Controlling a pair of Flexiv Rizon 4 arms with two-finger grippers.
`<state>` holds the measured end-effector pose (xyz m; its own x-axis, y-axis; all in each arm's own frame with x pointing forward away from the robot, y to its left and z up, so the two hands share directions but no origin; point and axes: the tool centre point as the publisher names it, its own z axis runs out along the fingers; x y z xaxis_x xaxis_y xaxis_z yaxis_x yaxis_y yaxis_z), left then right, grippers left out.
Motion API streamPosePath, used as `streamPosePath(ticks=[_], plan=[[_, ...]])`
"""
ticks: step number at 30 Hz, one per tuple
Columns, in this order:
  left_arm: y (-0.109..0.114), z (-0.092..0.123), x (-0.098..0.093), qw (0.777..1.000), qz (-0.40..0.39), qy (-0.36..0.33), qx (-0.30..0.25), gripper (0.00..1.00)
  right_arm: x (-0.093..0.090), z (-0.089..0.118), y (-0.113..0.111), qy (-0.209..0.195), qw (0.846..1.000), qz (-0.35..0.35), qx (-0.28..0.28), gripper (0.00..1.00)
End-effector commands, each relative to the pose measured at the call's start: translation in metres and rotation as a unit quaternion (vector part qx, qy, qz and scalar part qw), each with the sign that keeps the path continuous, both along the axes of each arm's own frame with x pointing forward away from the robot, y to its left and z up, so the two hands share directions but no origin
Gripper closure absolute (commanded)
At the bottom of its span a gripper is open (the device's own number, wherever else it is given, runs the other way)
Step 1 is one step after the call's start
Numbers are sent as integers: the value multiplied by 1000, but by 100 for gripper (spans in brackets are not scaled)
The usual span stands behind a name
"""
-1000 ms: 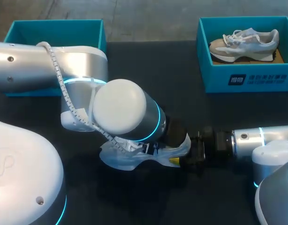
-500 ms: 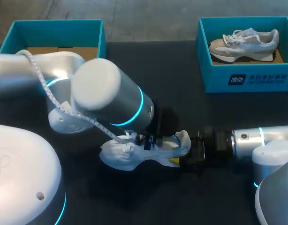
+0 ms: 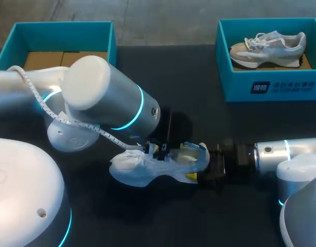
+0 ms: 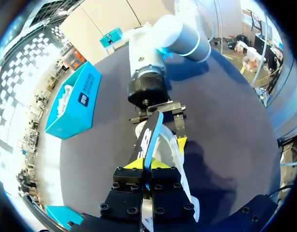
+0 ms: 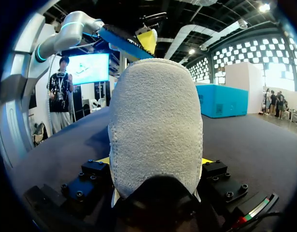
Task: Take the shoe out of the shoebox, open the shoe tongue, remove and reinsert the insole, then place the shoe into the shoebox
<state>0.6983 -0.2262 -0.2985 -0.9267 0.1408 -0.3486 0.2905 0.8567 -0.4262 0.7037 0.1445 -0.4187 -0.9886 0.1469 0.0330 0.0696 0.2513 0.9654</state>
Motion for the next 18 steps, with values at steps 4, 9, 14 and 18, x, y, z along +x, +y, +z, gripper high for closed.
streamPosePath(ticks=[4,9,14,18], plan=[[-8,3,-5,1000,-14,12,-19,100,0,-2,0,0,1000,0,-1,100],[-14,7,-9,999,-19,22,-33,100,0,-2,0,0,1000,0,-1,100],[-20,17,-12,998,-26,38,-53,100,0,-2,0,0,1000,0,-1,100],[-28,26,-18,996,-35,53,-69,100,0,-2,0,0,1000,0,-1,100]])
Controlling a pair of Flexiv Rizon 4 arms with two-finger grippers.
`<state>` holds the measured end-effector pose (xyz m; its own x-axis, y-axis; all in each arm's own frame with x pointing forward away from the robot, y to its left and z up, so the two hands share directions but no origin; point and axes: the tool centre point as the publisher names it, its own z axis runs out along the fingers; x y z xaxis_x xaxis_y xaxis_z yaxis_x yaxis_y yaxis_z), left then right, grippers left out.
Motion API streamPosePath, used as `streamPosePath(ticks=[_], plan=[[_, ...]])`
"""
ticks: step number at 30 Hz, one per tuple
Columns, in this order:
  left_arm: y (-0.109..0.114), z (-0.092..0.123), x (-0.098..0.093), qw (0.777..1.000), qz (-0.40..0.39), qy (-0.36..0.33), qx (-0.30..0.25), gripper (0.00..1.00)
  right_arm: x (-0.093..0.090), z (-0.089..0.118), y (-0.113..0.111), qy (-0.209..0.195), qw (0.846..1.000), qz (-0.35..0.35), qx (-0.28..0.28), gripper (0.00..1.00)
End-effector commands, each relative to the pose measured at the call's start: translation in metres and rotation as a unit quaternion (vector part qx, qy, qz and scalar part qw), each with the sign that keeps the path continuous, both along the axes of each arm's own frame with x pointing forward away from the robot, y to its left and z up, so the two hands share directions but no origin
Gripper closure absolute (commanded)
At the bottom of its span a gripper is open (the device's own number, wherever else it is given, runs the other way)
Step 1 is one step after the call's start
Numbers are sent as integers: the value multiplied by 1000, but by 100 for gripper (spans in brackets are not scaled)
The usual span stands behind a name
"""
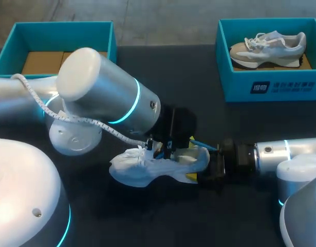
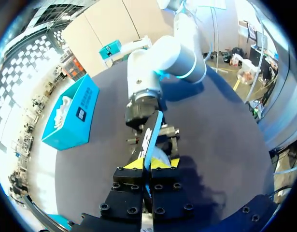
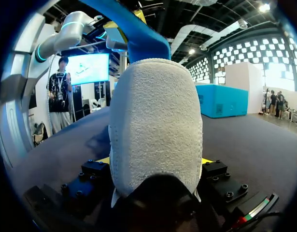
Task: Take the shoe out of the shoebox, open the shoe tongue, remove and reinsert the insole, then place the shoe into the shoebox
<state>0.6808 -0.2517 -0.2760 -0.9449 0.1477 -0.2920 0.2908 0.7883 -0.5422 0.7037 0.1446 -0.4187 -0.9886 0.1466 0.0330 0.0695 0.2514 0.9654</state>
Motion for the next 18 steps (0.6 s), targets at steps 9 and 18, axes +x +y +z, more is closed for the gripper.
streamPosePath(ticks=[9,18], plan=[[-22,20,-13,998,-33,45,-41,100,0,-2,0,0,1000,0,-1,100],[-41,36,-18,993,-56,82,-61,100,0,-2,0,0,1000,0,-1,100]])
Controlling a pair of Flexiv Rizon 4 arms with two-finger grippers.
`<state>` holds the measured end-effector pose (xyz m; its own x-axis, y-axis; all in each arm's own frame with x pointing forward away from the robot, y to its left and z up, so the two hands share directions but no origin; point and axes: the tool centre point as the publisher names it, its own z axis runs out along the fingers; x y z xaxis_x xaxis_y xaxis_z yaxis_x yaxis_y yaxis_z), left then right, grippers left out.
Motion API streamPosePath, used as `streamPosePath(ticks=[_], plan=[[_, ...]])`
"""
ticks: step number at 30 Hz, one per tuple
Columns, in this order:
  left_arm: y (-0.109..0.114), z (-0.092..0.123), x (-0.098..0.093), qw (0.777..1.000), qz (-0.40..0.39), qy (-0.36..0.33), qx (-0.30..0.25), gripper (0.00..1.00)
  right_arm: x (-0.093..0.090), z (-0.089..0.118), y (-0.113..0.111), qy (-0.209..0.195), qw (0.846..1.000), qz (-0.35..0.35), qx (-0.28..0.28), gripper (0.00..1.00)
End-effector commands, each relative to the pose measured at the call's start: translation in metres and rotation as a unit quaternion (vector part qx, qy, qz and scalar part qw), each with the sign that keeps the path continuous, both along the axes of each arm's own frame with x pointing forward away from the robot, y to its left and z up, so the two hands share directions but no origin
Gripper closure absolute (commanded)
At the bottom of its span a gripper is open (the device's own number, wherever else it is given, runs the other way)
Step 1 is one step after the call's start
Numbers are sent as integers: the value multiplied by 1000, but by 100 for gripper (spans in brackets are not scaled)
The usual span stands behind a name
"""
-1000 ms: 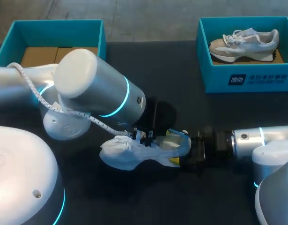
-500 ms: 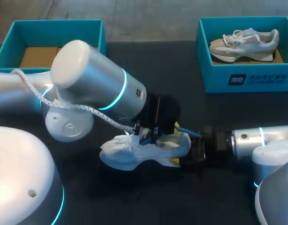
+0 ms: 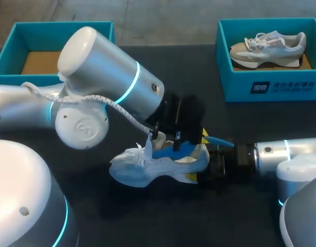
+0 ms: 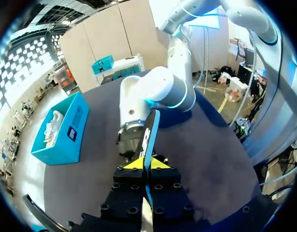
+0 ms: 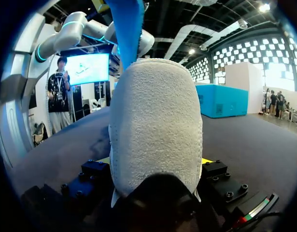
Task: Take the shoe out of the shoebox, open the shoe tongue, remove and reinsert the insole, then place the shoe into the shoebox
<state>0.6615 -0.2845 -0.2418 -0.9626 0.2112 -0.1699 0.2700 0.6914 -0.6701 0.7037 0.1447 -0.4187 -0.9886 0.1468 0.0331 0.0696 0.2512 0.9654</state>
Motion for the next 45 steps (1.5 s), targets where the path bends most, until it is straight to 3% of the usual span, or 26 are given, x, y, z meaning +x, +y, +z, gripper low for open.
streamPosePath(ticks=[1,20,45], plan=[[-10,5,1,1000,-15,11,-9,100,-1,-2,0,0,1000,0,-1,100],[-21,70,-18,995,-42,43,-82,100,-1,-2,0,0,1000,0,-1,100],[-18,75,-22,993,-41,56,-97,100,-1,-2,0,0,1000,0,-1,100]])
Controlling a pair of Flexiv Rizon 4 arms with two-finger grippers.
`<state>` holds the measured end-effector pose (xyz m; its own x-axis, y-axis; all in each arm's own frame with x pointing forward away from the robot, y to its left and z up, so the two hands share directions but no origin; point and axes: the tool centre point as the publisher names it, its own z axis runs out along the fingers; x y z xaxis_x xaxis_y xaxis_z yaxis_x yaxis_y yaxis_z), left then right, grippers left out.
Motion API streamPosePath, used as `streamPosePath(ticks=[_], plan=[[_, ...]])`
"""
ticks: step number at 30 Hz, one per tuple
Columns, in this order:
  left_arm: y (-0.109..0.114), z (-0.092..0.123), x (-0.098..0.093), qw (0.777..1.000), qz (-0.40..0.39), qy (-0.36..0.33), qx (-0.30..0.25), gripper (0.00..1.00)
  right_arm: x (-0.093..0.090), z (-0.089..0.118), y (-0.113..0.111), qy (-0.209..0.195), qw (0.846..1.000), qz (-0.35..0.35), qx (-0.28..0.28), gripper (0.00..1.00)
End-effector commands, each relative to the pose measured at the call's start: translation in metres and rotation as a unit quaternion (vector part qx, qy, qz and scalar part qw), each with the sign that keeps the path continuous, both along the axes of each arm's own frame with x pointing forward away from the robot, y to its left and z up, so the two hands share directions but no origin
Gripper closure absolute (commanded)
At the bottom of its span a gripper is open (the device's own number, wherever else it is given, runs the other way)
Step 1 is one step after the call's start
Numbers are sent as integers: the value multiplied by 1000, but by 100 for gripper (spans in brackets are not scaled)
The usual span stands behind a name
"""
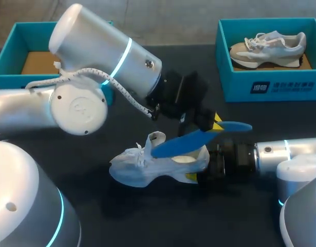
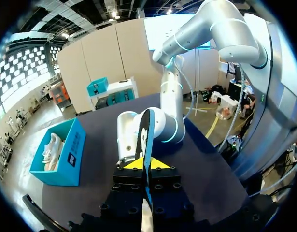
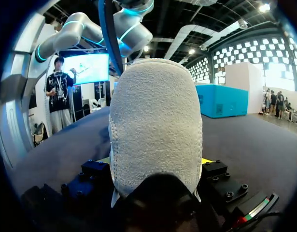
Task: Take the shoe out of the shoebox, open the shoe tongue, remove and reinsert the insole, then place the shoe into the shoebox
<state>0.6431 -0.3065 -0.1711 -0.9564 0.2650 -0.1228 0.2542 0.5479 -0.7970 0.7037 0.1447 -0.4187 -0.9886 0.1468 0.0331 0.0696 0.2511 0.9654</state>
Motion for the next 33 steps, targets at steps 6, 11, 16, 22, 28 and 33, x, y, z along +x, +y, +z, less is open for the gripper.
streamPosePath(ticks=[6,11,16,22,28,33], plan=[[18,19,-11,997,22,24,-68,100,-1,-2,0,0,1000,0,-1,100],[28,36,-16,993,29,44,-109,100,-1,-2,0,0,1000,0,-1,100],[39,62,-24,986,23,67,-152,100,-1,-2,0,0,1000,0,-1,100],[45,89,-31,978,8,99,-183,100,-1,-2,0,0,1000,0,-1,100],[52,115,-31,969,4,125,-211,100,-1,-2,0,0,1000,0,-1,100],[53,134,-32,963,-2,154,-220,100,-1,-2,0,0,1000,0,-1,100]])
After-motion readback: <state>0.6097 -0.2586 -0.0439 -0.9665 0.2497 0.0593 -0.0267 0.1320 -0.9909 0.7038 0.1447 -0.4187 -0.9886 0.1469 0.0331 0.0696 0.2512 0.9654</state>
